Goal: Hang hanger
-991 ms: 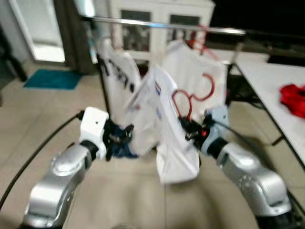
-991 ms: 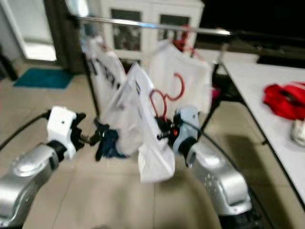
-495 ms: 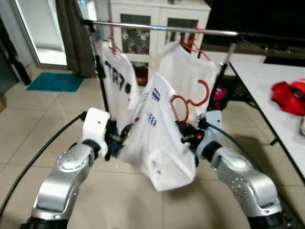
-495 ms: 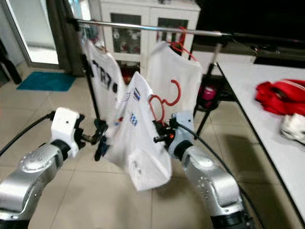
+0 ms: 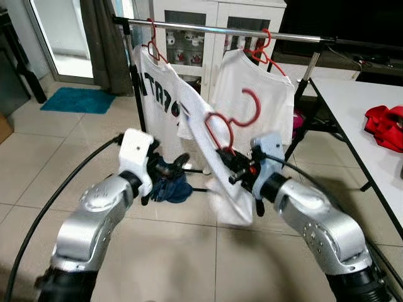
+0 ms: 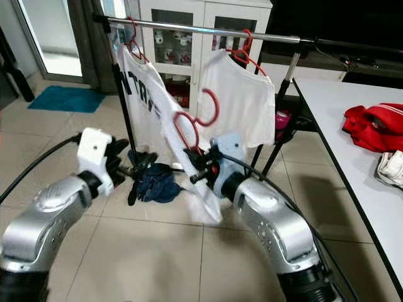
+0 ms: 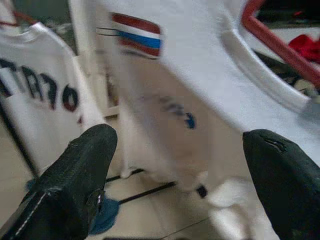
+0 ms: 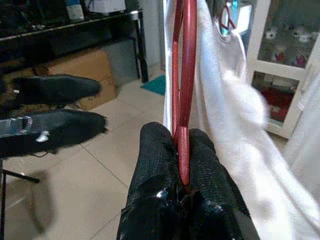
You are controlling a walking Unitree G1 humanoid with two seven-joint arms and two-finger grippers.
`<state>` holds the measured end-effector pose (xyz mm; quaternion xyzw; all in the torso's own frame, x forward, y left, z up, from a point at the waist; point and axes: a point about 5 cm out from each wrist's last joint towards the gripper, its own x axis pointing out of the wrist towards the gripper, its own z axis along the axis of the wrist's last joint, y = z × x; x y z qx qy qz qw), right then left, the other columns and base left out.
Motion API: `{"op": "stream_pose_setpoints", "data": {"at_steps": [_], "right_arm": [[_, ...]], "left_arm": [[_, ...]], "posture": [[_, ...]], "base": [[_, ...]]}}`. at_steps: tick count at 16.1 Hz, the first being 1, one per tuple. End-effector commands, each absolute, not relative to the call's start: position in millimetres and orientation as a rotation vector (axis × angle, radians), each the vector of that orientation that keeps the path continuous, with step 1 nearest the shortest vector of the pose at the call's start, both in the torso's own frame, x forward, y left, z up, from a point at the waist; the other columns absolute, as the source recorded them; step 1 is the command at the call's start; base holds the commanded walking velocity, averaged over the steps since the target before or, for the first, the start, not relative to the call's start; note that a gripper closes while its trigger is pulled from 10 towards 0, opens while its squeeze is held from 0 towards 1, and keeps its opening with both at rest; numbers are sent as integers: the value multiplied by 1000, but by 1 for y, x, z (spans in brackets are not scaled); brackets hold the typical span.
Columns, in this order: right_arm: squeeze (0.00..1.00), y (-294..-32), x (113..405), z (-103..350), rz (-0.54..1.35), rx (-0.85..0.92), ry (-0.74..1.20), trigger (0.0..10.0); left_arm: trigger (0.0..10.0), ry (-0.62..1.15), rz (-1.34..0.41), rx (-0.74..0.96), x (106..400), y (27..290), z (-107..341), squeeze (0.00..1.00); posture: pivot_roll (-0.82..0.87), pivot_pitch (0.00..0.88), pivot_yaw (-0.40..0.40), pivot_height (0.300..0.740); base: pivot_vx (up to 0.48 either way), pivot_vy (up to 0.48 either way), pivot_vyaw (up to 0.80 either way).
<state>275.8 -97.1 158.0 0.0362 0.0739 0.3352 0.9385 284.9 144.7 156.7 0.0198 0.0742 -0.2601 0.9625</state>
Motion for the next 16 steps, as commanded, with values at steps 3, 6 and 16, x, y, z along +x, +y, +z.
{"op": "stream_pose_setpoints", "data": {"at_steps": [3,6,16], "right_arm": [[0,-92,274,171,758,68,100,10000],[0,-90,270,172,797,79,97,10000],[0,-88,268,176,863,129,72,10000]], "left_arm": [[10000,105,-601,70,300,138,167,0],[10000,43,-667,114,310,129,181,0],[0,-52,-606,148,330,122,183,0]], "posture": [[-120,0,-41,740],[-123,0,-40,740],[-141,0,-35,740]], "base": [[0,0,0],[0,0,0],[0,0,0]]}}
